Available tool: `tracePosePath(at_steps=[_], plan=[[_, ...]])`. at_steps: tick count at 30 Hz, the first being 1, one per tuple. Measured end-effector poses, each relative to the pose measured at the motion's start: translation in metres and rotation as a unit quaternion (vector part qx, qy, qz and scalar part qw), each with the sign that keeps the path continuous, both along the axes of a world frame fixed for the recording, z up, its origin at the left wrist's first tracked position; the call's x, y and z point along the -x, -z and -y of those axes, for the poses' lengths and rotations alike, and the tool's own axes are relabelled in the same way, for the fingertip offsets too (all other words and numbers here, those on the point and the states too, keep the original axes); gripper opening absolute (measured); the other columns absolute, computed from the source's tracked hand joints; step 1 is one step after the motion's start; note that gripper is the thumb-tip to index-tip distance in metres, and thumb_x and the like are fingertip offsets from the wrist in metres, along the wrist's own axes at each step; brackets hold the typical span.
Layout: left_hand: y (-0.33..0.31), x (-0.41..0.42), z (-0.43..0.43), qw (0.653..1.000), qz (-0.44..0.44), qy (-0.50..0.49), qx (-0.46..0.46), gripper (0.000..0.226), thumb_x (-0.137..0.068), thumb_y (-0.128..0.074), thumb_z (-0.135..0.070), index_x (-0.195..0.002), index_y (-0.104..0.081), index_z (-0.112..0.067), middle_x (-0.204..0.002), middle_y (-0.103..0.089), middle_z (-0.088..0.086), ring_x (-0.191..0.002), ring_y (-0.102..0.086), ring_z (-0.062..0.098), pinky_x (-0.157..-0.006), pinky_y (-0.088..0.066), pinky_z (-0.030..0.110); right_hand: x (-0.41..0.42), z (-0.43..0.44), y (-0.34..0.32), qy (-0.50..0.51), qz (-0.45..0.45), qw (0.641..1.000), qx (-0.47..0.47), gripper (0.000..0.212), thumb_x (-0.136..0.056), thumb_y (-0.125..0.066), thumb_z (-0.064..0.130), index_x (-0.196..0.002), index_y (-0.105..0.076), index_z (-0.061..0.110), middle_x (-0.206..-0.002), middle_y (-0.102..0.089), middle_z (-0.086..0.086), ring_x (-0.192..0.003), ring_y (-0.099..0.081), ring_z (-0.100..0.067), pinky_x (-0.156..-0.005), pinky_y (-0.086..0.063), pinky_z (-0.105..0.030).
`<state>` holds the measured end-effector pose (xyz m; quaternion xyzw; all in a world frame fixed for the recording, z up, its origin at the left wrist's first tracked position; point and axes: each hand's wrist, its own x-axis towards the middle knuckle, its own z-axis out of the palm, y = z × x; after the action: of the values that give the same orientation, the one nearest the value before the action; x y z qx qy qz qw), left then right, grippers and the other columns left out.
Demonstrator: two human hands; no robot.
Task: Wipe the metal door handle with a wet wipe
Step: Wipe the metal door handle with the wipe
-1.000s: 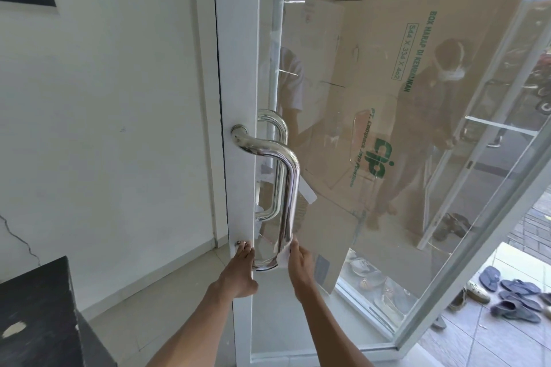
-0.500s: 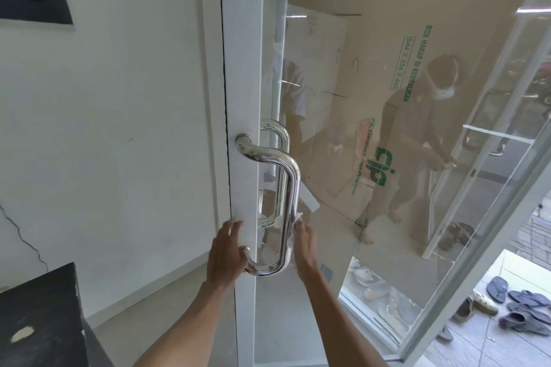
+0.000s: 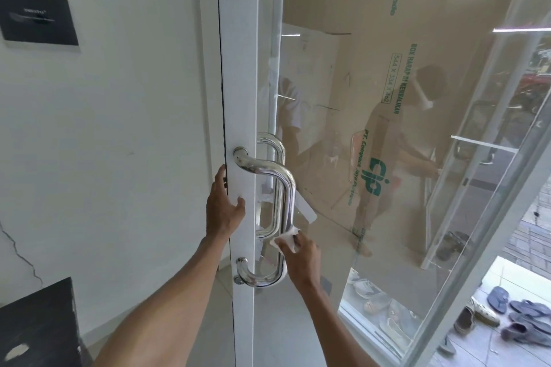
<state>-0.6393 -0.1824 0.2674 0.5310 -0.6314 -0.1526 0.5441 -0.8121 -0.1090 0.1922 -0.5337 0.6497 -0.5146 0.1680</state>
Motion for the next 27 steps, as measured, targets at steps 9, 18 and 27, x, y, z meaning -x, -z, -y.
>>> tracePosePath(at_steps=[9, 18, 27], plan=[[-0.012, -0.013, 0.012, 0.996, -0.042, 0.038, -0.073, 0.075, -0.068, -0.079, -0.041, -0.133, -0.047, -0.023, -0.121, -0.065, -0.002, -0.109, -0.061, 0.016, -0.093, -0.053, 0.035, -0.010, 0.020, -0.127, -0.002, -0.059, 0.987, 0.152, 0.035, -0.083, -0.071, 0.044, -0.104, -0.072, 0.017, -0.083, -0.074, 0.001, -0.065, -0.067, -0.016, -0.060, -0.055, -0.030], [-0.029, -0.021, 0.028, 0.985, -0.023, 0.073, -0.153, 0.072, -0.075, -0.079, -0.033, -0.135, -0.041, -0.022, -0.114, -0.063, 0.000, -0.103, -0.061, 0.022, -0.084, -0.046, 0.027, 0.003, 0.015, -0.096, -0.014, -0.010, 0.994, 0.108, 0.033, -0.078, -0.077, 0.041, -0.078, -0.067, 0.009, -0.075, -0.070, -0.011, -0.067, -0.064, -0.027, -0.064, -0.056, -0.041], [-0.031, -0.021, 0.027, 0.983, 0.018, 0.083, -0.162, 0.057, -0.082, -0.074, -0.030, -0.130, -0.048, -0.012, -0.120, -0.064, 0.008, -0.107, -0.061, 0.028, -0.082, -0.046, 0.028, -0.008, 0.020, -0.140, -0.024, -0.080, 0.984, 0.156, 0.029, -0.072, -0.084, 0.032, -0.089, -0.072, 0.012, -0.079, -0.074, -0.003, -0.067, -0.067, -0.023, -0.065, -0.058, -0.040]])
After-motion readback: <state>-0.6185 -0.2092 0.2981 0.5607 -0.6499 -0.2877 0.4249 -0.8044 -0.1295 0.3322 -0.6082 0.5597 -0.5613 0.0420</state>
